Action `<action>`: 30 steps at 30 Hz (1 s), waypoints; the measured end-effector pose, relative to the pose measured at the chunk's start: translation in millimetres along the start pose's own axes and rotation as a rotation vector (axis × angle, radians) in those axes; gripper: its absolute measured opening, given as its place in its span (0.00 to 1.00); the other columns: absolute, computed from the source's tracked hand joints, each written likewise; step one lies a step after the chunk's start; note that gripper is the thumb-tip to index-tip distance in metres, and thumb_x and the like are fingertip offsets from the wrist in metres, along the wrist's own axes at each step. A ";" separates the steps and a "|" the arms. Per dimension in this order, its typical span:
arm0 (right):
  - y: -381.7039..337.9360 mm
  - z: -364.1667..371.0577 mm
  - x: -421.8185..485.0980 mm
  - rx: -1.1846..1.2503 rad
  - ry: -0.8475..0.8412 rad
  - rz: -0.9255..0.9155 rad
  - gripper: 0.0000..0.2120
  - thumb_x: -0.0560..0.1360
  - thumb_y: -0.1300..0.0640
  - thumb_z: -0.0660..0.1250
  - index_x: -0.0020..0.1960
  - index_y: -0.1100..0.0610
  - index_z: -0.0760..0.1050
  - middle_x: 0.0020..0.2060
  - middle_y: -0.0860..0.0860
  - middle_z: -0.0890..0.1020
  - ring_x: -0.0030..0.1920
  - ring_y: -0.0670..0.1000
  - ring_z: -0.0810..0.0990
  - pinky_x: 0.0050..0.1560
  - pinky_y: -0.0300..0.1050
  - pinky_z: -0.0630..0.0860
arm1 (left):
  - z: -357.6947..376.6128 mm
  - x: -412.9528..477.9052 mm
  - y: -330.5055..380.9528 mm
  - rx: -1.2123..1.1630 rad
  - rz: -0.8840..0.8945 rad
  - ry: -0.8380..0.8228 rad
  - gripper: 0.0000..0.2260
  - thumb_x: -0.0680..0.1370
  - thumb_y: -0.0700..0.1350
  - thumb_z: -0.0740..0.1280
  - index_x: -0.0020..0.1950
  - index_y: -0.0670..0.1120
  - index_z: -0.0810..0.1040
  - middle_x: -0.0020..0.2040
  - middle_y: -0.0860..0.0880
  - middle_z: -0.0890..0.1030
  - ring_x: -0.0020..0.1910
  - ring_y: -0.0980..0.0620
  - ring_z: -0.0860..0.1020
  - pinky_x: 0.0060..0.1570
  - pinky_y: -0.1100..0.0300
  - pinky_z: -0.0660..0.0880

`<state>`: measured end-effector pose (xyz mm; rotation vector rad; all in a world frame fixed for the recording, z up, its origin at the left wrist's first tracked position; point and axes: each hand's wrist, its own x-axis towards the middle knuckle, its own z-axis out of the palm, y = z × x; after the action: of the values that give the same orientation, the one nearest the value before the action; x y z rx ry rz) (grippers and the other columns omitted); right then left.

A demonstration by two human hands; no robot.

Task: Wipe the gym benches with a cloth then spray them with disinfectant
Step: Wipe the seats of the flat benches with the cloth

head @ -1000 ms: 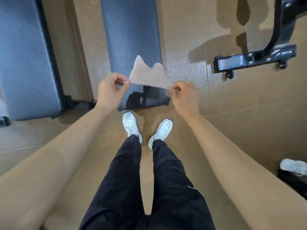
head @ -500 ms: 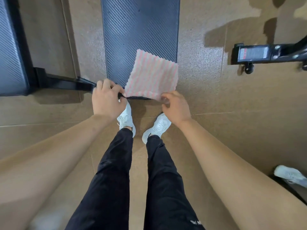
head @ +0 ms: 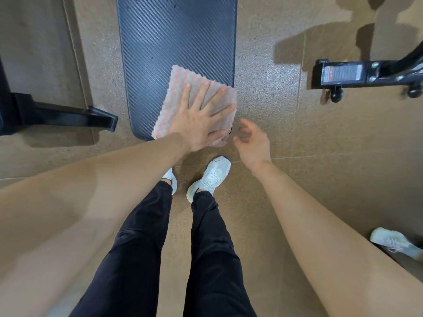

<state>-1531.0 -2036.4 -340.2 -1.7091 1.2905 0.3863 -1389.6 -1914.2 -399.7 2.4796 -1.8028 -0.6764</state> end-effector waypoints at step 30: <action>-14.3 3.8 20.7 -0.074 -0.168 -0.068 0.31 0.78 0.65 0.68 0.78 0.50 0.65 0.63 0.54 0.78 0.59 0.51 0.81 0.67 0.44 0.74 | -13.7 13.6 -47.9 -0.227 -0.647 0.108 0.32 0.83 0.65 0.41 0.84 0.53 0.38 0.84 0.40 0.42 0.81 0.33 0.40 0.74 0.25 0.46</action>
<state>-1509.2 -2045.2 -350.0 -1.7375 1.1058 0.5317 -1338.1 -1913.6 -403.9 2.8493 -0.8080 -0.6854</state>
